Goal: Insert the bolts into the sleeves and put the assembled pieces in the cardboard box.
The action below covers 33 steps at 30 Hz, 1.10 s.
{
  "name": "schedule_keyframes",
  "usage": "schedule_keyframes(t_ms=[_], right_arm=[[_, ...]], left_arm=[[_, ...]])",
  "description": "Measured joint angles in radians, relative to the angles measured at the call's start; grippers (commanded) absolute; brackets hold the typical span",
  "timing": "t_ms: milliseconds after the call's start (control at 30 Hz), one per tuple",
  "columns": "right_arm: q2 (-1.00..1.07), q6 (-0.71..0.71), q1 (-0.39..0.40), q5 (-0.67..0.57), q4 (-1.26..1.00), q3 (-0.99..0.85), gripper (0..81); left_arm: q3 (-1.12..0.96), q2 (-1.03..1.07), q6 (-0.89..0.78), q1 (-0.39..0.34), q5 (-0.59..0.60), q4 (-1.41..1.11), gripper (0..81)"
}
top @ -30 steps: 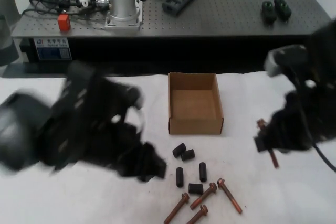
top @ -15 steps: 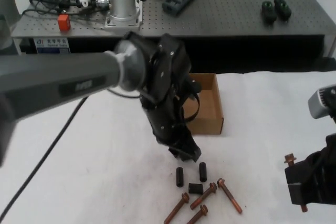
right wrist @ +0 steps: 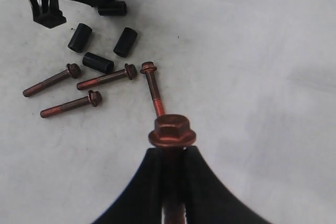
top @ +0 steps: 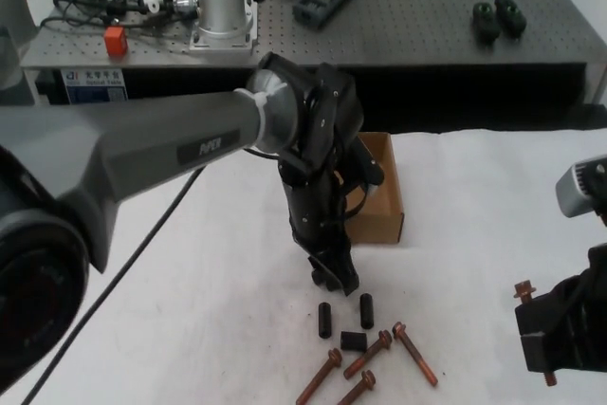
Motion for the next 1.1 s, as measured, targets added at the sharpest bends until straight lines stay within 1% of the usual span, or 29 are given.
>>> schedule_keyframes(t_ms=[267,333,433,500,667,733,833,867,1000,1100], right_arm=[[0.0,0.0,0.0,0.0,0.0,0.0,3.1],[0.0,0.0,0.0,0.0,0.0,0.0,3.1],[0.0,0.0,0.0,0.0,0.0,0.0,3.1],[0.0,0.0,0.0,0.0,0.0,0.0,3.1],[0.0,0.0,0.0,0.0,0.0,0.0,3.1],[0.0,0.0,0.0,0.0,0.0,0.0,3.1],[0.0,0.0,0.0,0.0,0.0,0.0,3.1],[0.0,0.0,0.0,0.0,0.002,0.0,3.1],[0.0,0.0,0.0,0.002,0.001,0.0,3.1],[0.0,0.0,0.0,0.002,0.001,0.0,3.1]], left_arm=[[-0.012,0.023,0.029,0.0,0.0,0.001,28.1],[-0.014,0.025,0.032,0.002,-0.003,0.001,24.8],[-0.02,0.031,0.032,0.002,-0.003,-0.002,17.2],[-0.02,0.031,0.032,0.002,-0.003,-0.004,15.1],[-0.022,0.045,0.032,0.002,-0.012,-0.029,15.9],[-0.022,0.045,0.032,0.002,-0.012,-0.029,19.5],[-0.019,0.06,0.029,0.002,-0.014,-0.027,29.9],[-0.02,0.06,0.028,0.005,-0.014,-0.029,31.9],[-0.02,0.06,0.029,0.008,-0.014,-0.027,30.1],[-0.02,0.06,0.029,0.013,-0.007,-0.025,25.4]])
